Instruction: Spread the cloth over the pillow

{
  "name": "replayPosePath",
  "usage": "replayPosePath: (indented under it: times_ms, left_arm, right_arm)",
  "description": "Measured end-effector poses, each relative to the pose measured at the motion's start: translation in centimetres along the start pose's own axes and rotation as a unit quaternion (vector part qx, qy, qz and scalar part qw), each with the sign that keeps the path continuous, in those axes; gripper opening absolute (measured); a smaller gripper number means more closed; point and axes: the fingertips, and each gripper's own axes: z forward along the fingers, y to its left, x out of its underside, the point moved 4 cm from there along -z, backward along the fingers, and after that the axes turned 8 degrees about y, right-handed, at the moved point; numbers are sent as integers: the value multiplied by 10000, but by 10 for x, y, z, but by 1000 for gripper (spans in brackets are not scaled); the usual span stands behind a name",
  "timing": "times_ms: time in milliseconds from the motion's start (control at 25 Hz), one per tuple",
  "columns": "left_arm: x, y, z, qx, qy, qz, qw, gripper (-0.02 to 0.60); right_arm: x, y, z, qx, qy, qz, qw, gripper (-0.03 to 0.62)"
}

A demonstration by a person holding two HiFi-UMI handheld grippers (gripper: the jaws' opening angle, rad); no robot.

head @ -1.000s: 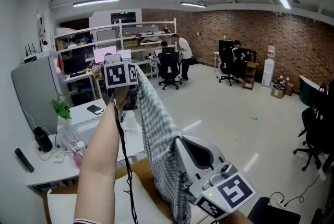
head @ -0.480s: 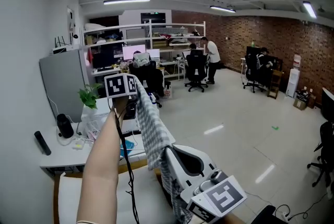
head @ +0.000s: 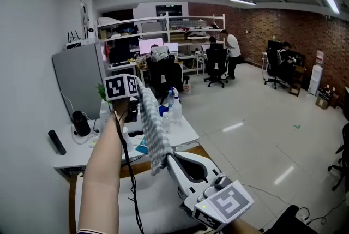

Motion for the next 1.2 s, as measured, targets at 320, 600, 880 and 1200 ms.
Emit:
replayPosePath:
  times_ms: [320, 600, 880, 1200]
  left_arm:
    - [34, 98, -27, -456, 188, -293, 9984, 11]
    - [62, 182, -64, -895, 291, -494, 9943, 11]
    - [101, 251, -92, -1178, 536, -661, 9894, 11]
    - [158, 320, -125, -1484, 833, -954, 9808, 11]
  right_arm:
    - [19, 51, 47, -489, 314, 222, 9981, 22]
    - [36, 107, 84, -1108, 532, 315, 9919, 22]
    - [57, 168, 115, -1794, 700, 428, 9803, 23]
    - [87, 221, 137, -2261, 1022, 626, 9667, 21]
